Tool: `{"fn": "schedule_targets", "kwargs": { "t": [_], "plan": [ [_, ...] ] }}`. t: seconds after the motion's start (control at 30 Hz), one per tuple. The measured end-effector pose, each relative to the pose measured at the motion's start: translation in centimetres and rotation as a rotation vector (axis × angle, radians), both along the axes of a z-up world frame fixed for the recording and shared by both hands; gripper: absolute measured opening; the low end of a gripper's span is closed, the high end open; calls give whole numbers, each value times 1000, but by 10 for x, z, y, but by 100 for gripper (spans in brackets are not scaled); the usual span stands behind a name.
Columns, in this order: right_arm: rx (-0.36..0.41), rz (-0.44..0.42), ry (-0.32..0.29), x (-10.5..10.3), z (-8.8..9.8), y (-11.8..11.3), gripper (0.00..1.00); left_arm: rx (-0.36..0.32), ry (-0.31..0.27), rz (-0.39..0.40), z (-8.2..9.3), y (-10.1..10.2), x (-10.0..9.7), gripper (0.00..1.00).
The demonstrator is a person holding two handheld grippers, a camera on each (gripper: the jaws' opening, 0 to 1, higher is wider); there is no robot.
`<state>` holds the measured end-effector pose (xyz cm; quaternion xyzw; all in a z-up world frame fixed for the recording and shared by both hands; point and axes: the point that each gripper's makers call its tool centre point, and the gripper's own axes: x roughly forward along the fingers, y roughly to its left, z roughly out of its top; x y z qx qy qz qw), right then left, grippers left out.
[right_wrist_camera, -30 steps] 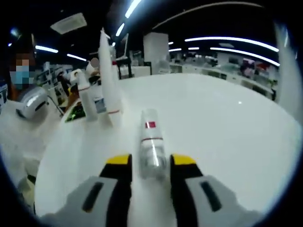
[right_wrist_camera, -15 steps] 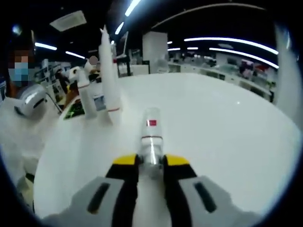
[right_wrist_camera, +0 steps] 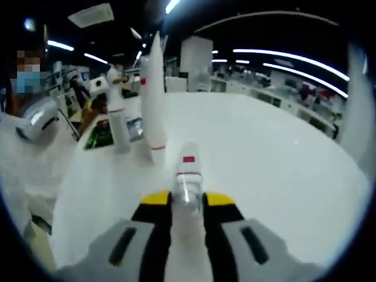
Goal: Arrange the skincare products in the storage area until every visible bottle or jar stands upright without overlapping.
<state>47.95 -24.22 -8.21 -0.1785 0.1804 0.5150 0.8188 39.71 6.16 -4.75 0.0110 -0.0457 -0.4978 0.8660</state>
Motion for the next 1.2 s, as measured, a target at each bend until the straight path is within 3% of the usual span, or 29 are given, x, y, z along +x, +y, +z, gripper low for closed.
{"fn": "schedule_targets", "kwargs": {
  "t": [0.23, 0.4, 0.6, 0.77, 0.97, 1.07, 1.2],
  "plan": [
    [24, -18, -50, -2, 18, -6, 20, 2, -2, -1, 0, 0, 0, 90],
    [83, -26, -75, -6, 30, -6, 20, 7, -2, -1, -1, 0, 0, 90],
    [107, -79, -118, -5, 47, -8, 20, -4, 7, -20, 0, -2, -3, 90],
    [199, -56, -97, -8, 61, -4, 20, 0, 5, -14, -1, -1, -1, 90],
    [205, -51, -95, -8, 64, -1, 20, 2, 3, -16, -1, -1, -2, 90],
    [270, -12, -77, -15, 73, 7, 20, 3, 2, -16, -1, -2, -2, 90],
    [253, -19, -79, -13, 74, 6, 20, 1, 3, -20, -1, -2, -3, 90]
  ]
}}
